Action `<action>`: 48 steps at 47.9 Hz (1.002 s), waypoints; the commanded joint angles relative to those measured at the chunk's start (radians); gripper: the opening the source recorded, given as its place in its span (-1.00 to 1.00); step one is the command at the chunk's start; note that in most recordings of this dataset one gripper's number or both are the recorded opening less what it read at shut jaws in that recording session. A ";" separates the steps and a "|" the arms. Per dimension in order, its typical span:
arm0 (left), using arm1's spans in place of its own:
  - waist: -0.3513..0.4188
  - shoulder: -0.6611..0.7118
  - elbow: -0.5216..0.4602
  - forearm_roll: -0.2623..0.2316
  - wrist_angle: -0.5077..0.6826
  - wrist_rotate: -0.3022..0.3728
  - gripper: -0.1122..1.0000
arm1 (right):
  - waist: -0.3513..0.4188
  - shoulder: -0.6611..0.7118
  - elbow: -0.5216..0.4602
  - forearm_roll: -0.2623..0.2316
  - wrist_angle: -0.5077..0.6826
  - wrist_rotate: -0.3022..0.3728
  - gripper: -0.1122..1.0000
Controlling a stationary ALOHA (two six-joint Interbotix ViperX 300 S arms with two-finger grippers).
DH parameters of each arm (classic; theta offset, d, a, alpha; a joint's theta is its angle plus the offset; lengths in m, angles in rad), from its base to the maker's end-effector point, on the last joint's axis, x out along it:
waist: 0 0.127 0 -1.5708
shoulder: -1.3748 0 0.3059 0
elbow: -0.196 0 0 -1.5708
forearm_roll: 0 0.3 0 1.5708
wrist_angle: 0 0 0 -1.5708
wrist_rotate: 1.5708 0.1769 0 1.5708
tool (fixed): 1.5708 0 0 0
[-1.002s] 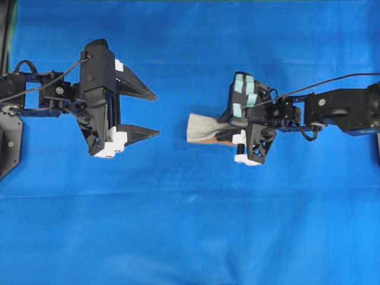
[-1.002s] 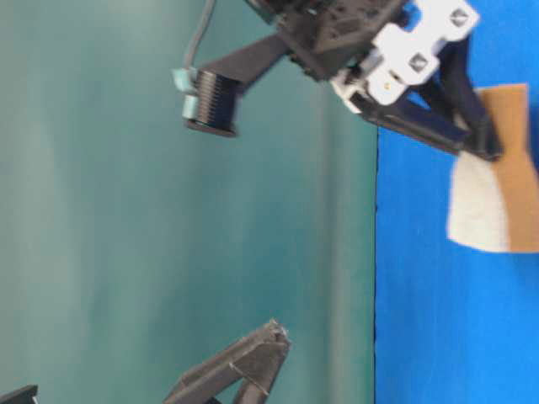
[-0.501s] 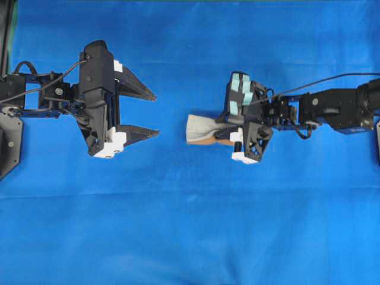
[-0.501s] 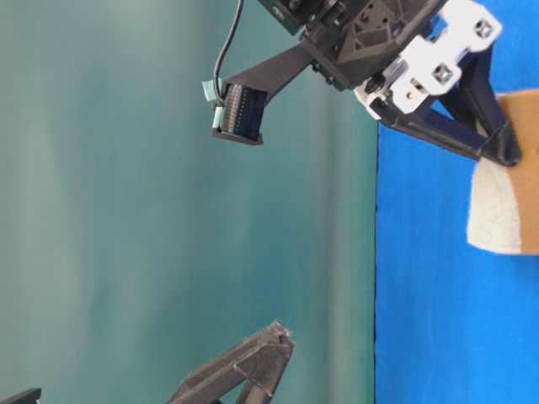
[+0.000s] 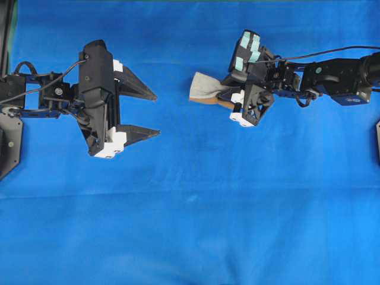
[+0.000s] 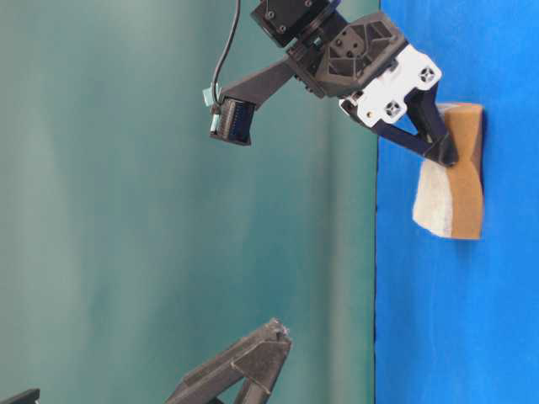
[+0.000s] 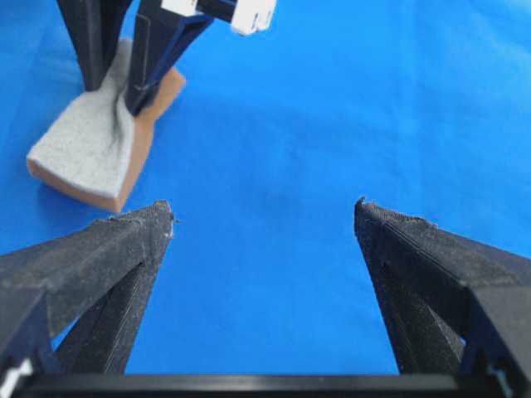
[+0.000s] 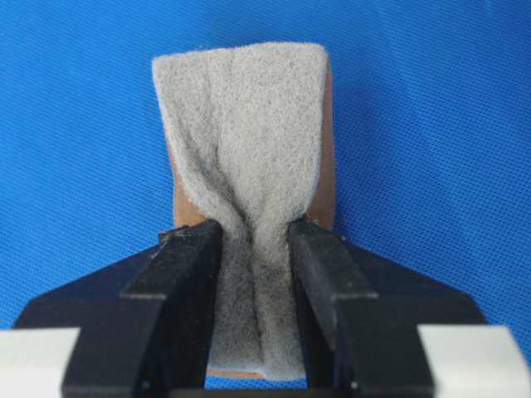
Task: Hand over the sponge with the left arm and wipe it with the right arm.
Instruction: 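Rub the sponge back and forth on the table with the right gripper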
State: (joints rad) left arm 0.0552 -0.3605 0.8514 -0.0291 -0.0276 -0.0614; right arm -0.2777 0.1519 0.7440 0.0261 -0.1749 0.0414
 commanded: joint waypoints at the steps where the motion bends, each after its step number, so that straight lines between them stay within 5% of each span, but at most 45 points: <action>1: -0.002 -0.006 -0.009 0.000 -0.009 0.002 0.79 | 0.029 -0.014 -0.011 0.002 -0.008 0.008 -0.18; 16: -0.002 -0.006 -0.008 0.000 -0.009 -0.002 0.79 | 0.239 -0.006 -0.006 0.074 0.003 0.017 -0.18; 25: -0.002 -0.006 -0.008 0.000 -0.011 -0.002 0.79 | 0.291 -0.006 -0.012 0.110 0.026 0.017 -0.22; 33: -0.002 -0.006 -0.008 0.000 -0.011 -0.002 0.79 | 0.262 -0.006 -0.015 0.109 0.032 0.009 -0.24; 48: -0.005 -0.006 -0.005 0.000 -0.012 -0.006 0.79 | 0.066 -0.008 -0.026 0.052 0.034 -0.002 -0.26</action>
State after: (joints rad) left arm 0.0552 -0.3605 0.8560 -0.0291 -0.0291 -0.0660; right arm -0.1488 0.1580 0.7363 0.0982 -0.1381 0.0430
